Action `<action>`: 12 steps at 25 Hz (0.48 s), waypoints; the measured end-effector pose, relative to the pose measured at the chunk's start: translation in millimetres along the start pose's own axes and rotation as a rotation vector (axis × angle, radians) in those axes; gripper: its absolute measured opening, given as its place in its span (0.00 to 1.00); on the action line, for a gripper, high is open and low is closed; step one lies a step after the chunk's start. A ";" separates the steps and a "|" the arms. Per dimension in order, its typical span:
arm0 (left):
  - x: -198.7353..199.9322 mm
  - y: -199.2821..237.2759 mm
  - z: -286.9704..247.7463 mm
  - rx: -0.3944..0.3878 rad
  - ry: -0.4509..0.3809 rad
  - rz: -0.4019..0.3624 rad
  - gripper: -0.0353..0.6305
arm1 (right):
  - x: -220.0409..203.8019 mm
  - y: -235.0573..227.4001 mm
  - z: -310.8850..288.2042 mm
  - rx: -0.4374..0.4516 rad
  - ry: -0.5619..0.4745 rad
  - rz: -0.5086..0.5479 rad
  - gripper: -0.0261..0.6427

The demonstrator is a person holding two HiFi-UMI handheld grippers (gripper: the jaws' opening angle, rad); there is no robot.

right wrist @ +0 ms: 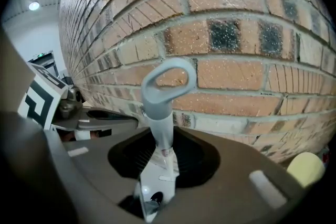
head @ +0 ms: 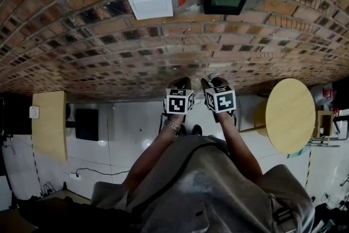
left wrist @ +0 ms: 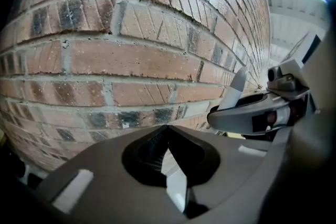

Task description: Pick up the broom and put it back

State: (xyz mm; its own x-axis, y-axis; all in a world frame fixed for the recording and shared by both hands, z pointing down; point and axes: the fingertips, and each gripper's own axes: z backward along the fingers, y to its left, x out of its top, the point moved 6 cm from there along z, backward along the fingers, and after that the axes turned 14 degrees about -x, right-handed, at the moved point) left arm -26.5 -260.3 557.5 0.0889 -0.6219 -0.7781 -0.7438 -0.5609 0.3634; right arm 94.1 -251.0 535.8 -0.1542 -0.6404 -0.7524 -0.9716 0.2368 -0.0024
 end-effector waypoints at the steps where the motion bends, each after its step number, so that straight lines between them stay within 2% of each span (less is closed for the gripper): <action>1: 0.6 -0.1 -0.8 0.002 0.004 -0.009 0.02 | -1.2 0.8 -0.9 0.001 0.005 0.004 0.19; 3: 3.0 -0.1 -1.6 0.005 -0.003 -0.019 0.01 | -3.1 1.8 -2.1 0.005 0.014 0.014 0.19; 6: 5.8 -0.1 -0.7 -0.013 -0.041 0.013 0.02 | -7.2 3.6 -2.5 0.009 0.030 0.026 0.19; 12: 2.2 0.3 -2.5 -0.007 -0.024 0.027 0.02 | -13.8 5.0 -4.2 0.014 0.056 0.045 0.19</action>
State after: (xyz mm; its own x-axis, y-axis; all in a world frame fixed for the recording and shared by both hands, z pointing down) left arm -24.9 -263.1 557.2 0.0528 -0.6233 -0.7802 -0.7414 -0.5478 0.3876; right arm 90.6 -244.0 549.0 -0.2077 -0.6684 -0.7142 -0.9609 0.2761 0.0210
